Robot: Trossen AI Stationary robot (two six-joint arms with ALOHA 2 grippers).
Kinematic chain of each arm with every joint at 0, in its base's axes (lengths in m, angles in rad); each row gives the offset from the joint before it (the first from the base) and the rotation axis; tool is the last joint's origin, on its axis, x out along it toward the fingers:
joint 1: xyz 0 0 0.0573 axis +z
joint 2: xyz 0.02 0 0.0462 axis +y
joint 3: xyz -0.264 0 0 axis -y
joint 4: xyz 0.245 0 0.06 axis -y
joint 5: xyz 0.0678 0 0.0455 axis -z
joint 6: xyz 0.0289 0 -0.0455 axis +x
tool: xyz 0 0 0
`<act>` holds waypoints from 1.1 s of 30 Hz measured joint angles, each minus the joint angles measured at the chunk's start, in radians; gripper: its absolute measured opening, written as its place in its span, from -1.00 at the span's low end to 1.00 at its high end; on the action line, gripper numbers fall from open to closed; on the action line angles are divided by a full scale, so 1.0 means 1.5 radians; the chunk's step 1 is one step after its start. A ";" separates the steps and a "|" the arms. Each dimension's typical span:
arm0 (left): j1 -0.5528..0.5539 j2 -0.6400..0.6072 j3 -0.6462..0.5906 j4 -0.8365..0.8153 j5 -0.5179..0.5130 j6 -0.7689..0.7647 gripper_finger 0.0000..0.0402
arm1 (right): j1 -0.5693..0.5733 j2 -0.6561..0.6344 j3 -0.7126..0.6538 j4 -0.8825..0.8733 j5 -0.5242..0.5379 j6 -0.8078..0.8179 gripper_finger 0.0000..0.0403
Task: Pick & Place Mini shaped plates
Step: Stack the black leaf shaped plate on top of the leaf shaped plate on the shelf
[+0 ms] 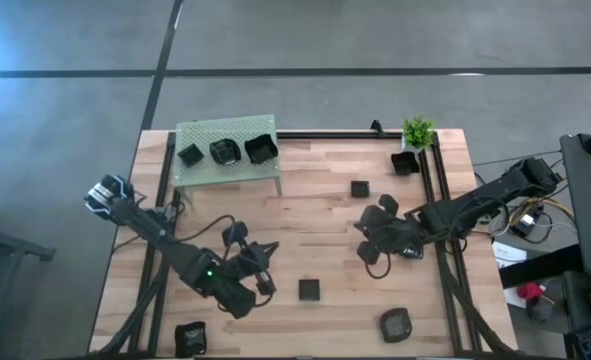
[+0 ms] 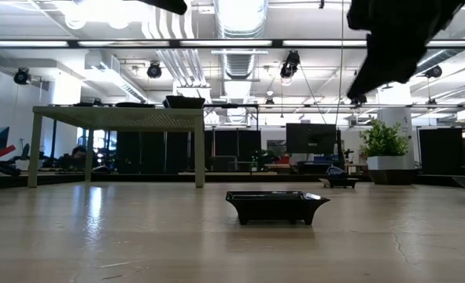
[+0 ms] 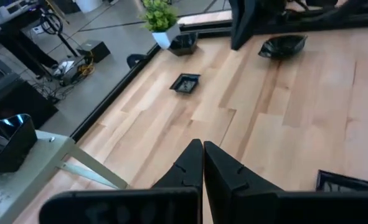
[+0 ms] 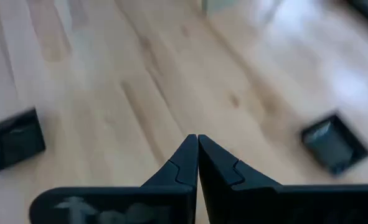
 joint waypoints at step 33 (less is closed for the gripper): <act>-0.016 -0.006 0.000 0.030 -0.012 0.008 -0.96 | 0.000 0.018 -0.009 -0.339 -0.240 0.353 -0.96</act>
